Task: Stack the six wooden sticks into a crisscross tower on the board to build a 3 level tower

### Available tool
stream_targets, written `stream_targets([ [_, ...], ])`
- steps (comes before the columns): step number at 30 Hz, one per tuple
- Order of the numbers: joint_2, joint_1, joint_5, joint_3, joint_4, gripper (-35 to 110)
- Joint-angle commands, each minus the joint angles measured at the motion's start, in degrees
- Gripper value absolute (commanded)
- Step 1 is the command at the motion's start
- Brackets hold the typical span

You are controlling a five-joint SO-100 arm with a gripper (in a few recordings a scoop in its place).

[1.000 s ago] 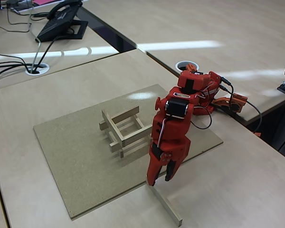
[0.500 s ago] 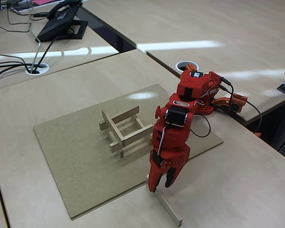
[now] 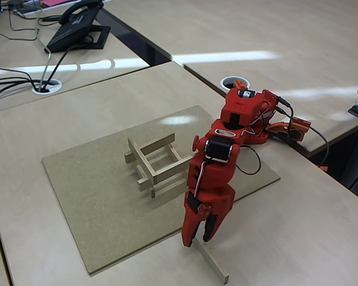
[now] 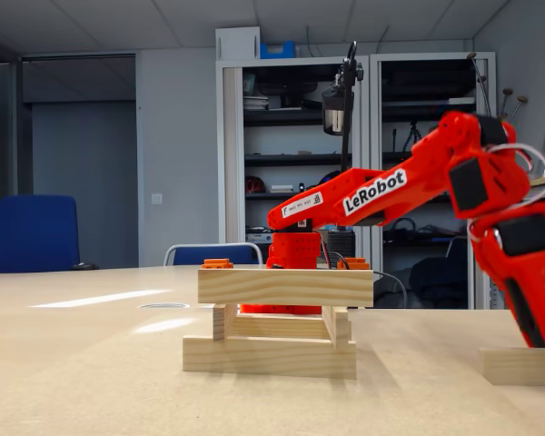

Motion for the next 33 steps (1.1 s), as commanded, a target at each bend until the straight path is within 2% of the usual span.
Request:
stream_targets([
  [1,0.62,-0.97,1.41,-2.55,-1.67,18],
  [15,-2.72,-2.29,3.43,-4.57,-4.13,17],
  [19,-3.43,-2.37,5.63,-5.54,-3.87,11],
  [23,-4.13,-2.29,7.38,-6.77,-3.43,0],
  [33,-0.7,-1.76,8.0,-7.47,0.35,0],
])
